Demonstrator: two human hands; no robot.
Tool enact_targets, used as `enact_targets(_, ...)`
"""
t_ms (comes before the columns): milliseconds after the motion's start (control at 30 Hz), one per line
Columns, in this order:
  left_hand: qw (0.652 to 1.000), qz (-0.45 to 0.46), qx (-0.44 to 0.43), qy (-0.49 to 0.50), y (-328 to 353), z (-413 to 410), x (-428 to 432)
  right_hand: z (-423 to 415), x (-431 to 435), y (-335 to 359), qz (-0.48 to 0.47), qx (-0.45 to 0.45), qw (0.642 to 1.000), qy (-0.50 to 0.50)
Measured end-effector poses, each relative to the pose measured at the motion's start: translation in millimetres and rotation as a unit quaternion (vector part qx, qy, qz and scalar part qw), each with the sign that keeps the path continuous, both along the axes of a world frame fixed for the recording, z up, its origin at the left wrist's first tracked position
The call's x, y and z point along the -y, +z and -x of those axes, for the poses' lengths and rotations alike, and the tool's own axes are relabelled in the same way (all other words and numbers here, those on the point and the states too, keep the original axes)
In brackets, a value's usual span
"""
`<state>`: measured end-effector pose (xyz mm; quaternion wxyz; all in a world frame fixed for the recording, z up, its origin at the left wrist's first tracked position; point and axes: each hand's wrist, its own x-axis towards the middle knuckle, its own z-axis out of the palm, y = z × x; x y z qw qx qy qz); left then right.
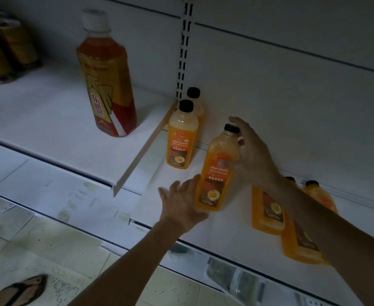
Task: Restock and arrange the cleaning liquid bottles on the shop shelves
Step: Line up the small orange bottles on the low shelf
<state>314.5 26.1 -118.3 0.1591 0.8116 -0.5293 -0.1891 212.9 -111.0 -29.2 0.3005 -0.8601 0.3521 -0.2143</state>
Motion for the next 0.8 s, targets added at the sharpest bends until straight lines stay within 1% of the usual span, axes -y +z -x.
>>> enact_targets(67, 0.994, -0.085, 0.047, -0.039, -4, -11, -11, -5, 3, 0, 0.031, -0.007, 0.999, 0.007)
enact_targets(133, 0.988, -0.126, 0.062, -0.057, -8, -15, -16, -13, 7, -5, 0.062, -0.001, 0.998, -0.005)
enact_targets(233, 0.986, -0.138, 0.059, -0.07, -7, -15, -16, -28, 15, -12, 0.094, 0.016, 0.995, -0.022)
enact_targets(367, 0.983, -0.151, 0.062, -0.087, -5, -17, -19, -42, 25, -15, 0.108, 0.018, 0.993, -0.041)
enact_targets(567, 0.981, -0.162, 0.058, -0.089, -5, -18, -19, -61, 38, -11, 0.18, -0.032, 0.981, -0.065)
enact_targets(667, 0.98, -0.17, 0.056, -0.086, -8, -19, -19, -67, 40, -9, 0.174, -0.033, 0.981, -0.08)
enact_targets(800, 0.981, -0.167, 0.044, -0.088, -8, -18, -17, -67, 42, -8, 0.176, -0.052, 0.98, -0.075)
